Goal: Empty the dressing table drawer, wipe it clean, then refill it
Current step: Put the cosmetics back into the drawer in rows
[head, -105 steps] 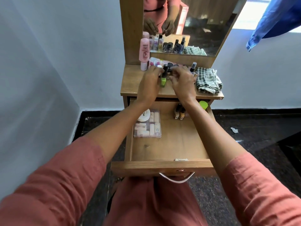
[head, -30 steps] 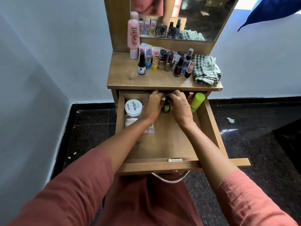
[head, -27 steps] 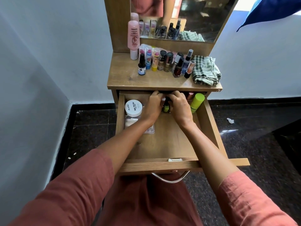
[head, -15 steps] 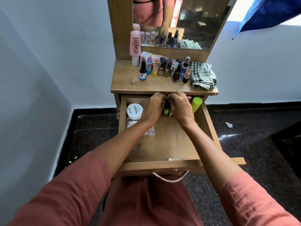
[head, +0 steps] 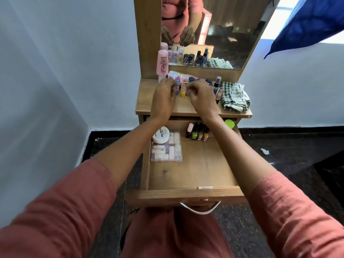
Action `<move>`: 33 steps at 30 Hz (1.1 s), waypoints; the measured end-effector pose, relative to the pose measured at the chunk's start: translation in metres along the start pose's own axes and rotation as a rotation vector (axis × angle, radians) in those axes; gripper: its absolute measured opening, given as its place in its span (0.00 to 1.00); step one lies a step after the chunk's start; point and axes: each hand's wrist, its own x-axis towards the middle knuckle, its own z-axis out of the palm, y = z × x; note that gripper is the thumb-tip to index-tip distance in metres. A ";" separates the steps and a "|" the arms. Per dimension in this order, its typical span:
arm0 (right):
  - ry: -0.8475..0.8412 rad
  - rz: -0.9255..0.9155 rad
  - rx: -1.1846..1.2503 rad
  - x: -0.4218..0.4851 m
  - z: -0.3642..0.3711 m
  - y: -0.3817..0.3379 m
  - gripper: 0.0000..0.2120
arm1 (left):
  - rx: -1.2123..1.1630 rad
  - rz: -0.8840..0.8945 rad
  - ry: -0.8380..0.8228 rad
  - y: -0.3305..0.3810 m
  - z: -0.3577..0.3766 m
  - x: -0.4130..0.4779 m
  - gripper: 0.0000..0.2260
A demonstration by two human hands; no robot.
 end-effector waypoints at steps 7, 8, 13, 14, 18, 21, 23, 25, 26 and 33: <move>-0.006 -0.091 -0.069 0.043 0.014 -0.017 0.14 | 0.066 -0.134 -0.041 -0.010 0.007 0.030 0.15; -0.020 -0.104 -0.098 0.047 0.016 -0.017 0.14 | 0.070 -0.135 -0.052 -0.012 0.009 0.032 0.14; -0.081 -0.183 -0.209 0.061 0.027 -0.016 0.17 | 0.045 -0.115 -0.053 -0.021 0.011 0.035 0.10; -0.094 -0.196 -0.226 0.063 0.028 -0.016 0.17 | 0.031 -0.118 -0.046 -0.022 0.011 0.034 0.09; -0.194 -0.219 -0.372 0.068 0.028 -0.016 0.18 | -0.022 -0.125 -0.016 -0.024 0.006 0.032 0.09; -0.196 -0.210 -0.415 0.068 0.028 -0.019 0.16 | -0.026 -0.129 -0.019 -0.022 0.004 0.031 0.09; -0.186 -0.199 -0.414 0.068 0.029 -0.022 0.15 | -0.024 -0.122 -0.022 -0.021 0.001 0.030 0.10; -0.183 -0.186 -0.394 0.066 0.028 -0.023 0.15 | -0.029 -0.107 -0.023 -0.021 -0.002 0.027 0.11; -0.181 -0.179 -0.381 0.064 0.027 -0.023 0.14 | -0.033 -0.100 -0.027 -0.019 -0.003 0.025 0.12; -0.144 -0.187 -0.323 0.042 0.014 -0.019 0.14 | -0.065 -0.095 -0.047 -0.010 -0.011 0.010 0.10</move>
